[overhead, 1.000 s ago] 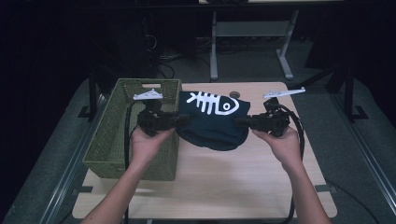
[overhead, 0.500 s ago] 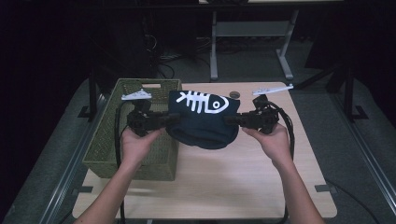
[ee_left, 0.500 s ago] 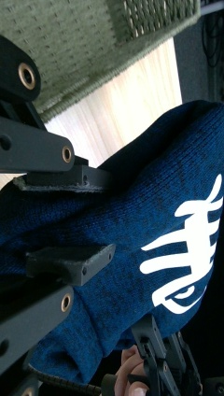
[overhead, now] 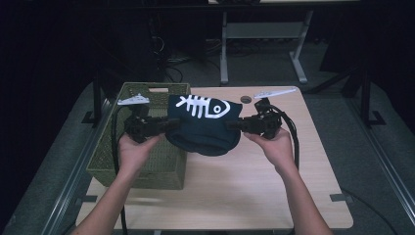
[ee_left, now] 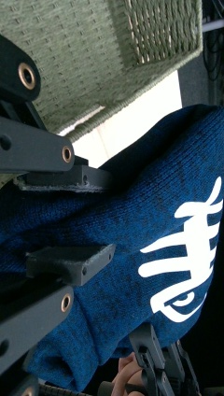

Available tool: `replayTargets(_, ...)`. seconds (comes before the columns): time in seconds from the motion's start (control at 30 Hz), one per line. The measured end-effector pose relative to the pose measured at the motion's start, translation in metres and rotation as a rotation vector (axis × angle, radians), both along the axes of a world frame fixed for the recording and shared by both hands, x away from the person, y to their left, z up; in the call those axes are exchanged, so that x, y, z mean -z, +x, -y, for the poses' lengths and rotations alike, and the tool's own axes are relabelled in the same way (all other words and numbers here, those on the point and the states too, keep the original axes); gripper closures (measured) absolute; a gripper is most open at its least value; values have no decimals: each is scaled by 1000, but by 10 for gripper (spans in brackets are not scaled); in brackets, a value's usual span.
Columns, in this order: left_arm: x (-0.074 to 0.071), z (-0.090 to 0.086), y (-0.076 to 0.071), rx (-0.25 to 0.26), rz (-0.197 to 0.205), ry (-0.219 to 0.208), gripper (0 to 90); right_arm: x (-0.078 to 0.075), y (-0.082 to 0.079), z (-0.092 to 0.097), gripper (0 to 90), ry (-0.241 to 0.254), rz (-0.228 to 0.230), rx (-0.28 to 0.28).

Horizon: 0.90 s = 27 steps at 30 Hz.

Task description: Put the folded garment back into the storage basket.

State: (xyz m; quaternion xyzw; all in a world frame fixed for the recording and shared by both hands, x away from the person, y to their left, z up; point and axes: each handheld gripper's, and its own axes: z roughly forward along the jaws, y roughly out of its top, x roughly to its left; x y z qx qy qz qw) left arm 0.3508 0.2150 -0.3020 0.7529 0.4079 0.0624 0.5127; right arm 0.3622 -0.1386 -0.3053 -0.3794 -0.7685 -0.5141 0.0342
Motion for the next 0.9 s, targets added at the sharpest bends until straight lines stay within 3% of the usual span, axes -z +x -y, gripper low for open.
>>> replayTargets(0.9,3,-61,-5,-114,-18,10,655,0,14,-67,707,23,4,-68)
